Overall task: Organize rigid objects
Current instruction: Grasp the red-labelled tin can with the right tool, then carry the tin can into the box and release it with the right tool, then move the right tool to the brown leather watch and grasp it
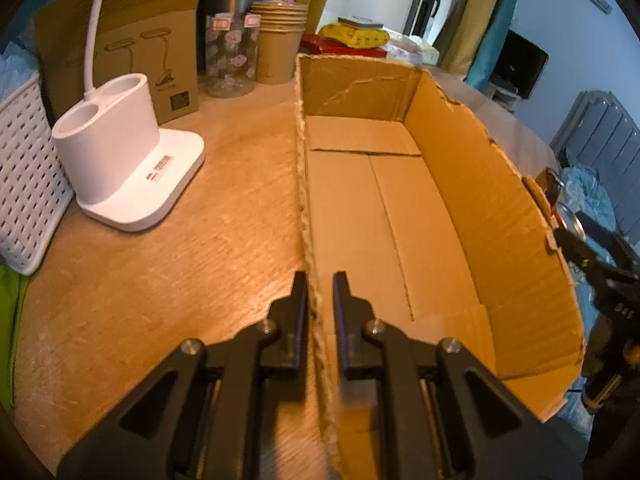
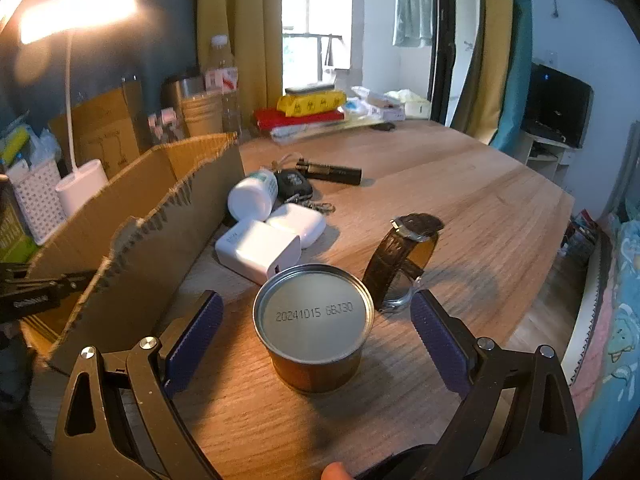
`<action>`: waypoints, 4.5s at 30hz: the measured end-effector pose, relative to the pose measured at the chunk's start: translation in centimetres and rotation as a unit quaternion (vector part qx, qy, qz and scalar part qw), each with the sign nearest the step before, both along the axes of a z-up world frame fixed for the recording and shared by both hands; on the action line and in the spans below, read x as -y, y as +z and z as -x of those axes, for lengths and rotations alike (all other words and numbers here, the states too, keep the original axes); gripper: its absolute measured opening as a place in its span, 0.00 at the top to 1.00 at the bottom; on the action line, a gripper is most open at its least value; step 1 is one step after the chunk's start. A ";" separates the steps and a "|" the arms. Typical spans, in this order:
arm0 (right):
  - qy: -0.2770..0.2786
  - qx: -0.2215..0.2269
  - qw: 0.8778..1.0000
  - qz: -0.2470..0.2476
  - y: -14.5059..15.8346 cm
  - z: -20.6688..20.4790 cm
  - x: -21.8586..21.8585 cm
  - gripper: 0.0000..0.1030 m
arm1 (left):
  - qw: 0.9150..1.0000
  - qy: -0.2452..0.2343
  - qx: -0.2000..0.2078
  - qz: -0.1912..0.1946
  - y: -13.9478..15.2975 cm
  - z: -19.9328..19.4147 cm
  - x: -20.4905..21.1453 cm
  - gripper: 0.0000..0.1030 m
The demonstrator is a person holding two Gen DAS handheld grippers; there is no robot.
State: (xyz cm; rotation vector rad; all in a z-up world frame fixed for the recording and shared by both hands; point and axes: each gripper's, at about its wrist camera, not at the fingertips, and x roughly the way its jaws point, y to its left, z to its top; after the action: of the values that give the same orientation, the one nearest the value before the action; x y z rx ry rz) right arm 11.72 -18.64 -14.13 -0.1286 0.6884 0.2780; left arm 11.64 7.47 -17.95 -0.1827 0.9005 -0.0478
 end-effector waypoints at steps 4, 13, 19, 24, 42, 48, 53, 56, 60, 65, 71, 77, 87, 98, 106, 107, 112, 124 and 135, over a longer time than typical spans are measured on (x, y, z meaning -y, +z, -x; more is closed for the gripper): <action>0.002 -0.007 1.000 -0.002 -0.5 -0.8 -0.3 0.10 | 1.000 0.004 0.006 0.004 0.0 -0.1 -0.1 0.88; -0.009 -0.021 1.000 0.011 -1.3 -1.2 -0.4 0.45 | 1.000 0.004 0.011 0.011 0.0 0.0 -0.2 0.88; -0.002 -0.016 1.000 0.010 -0.7 -0.6 -0.4 0.45 | 1.000 0.005 0.011 0.014 -0.1 0.0 -0.3 0.88; 0.010 0.000 1.000 0.006 0.9 0.1 -0.8 0.45 | 1.000 0.005 0.011 0.014 0.0 0.0 -0.3 0.88; 0.118 0.075 0.989 -0.049 9.6 3.5 -5.7 0.45 | 1.000 0.005 0.011 0.014 0.0 0.0 -0.4 0.88; 0.164 0.077 0.982 -0.056 10.3 4.3 -8.5 0.45 | 1.000 0.006 0.012 0.013 0.0 0.0 -0.4 0.88; 0.188 0.060 0.979 -0.056 9.2 4.4 -10.4 0.45 | 1.000 0.005 0.012 0.014 0.0 0.0 -0.4 0.88; 0.196 0.046 0.978 -0.053 8.1 4.4 -11.3 0.45 | 1.000 0.005 0.012 0.014 0.0 0.0 -0.4 0.88; 0.196 0.029 0.979 -0.051 6.8 4.1 -11.8 0.45 | 1.000 0.005 0.012 0.014 0.0 0.0 -0.3 0.88; 0.198 0.013 0.979 -0.046 5.4 3.9 -12.2 0.45 | 1.000 0.006 0.012 0.014 0.0 0.0 -0.3 0.88; 0.198 0.001 0.980 -0.036 4.1 3.8 -12.8 0.45 | 1.000 0.005 0.012 0.013 0.0 0.0 -0.3 0.87; 0.198 -0.010 0.980 -0.025 3.1 3.6 -13.1 0.45 | 1.000 0.006 0.012 0.014 -0.1 0.0 -0.4 0.87; 0.179 -0.028 0.983 -0.013 2.4 3.0 -12.9 0.45 | 1.000 0.005 0.012 0.013 0.0 0.0 -0.2 0.87; 0.168 -0.028 0.985 0.000 1.9 2.8 -13.4 0.45 | 1.000 0.007 0.009 0.018 -0.1 -0.1 -0.6 0.86; 0.183 -0.029 0.983 -0.013 2.4 2.9 -13.0 0.32 | 1.000 0.007 0.010 0.019 -0.2 -0.2 -0.7 0.86; 0.181 -0.021 0.983 -0.013 2.5 3.1 -12.9 0.31 | 1.000 0.007 0.010 0.019 -0.2 -0.2 -0.7 0.86; 0.159 0.003 0.987 -0.027 4.1 3.3 -11.5 0.30 | 1.000 0.007 0.010 0.019 -0.2 -0.2 -0.6 0.86; -0.004 0.070 0.997 -0.023 7.2 -0.4 -0.7 0.29 | 1.000 0.009 0.010 0.018 -0.2 -0.1 -0.4 0.86; -0.057 0.062 0.996 -0.016 5.2 -2.6 4.3 0.29 | 1.000 0.009 0.010 0.017 -0.1 -0.2 -0.5 0.85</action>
State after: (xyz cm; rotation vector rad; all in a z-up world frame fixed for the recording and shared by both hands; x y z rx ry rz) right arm 14.33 -22.96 -8.91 -0.0760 0.5663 0.1707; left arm 11.81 7.93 -18.09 -0.2208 0.8776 -0.0488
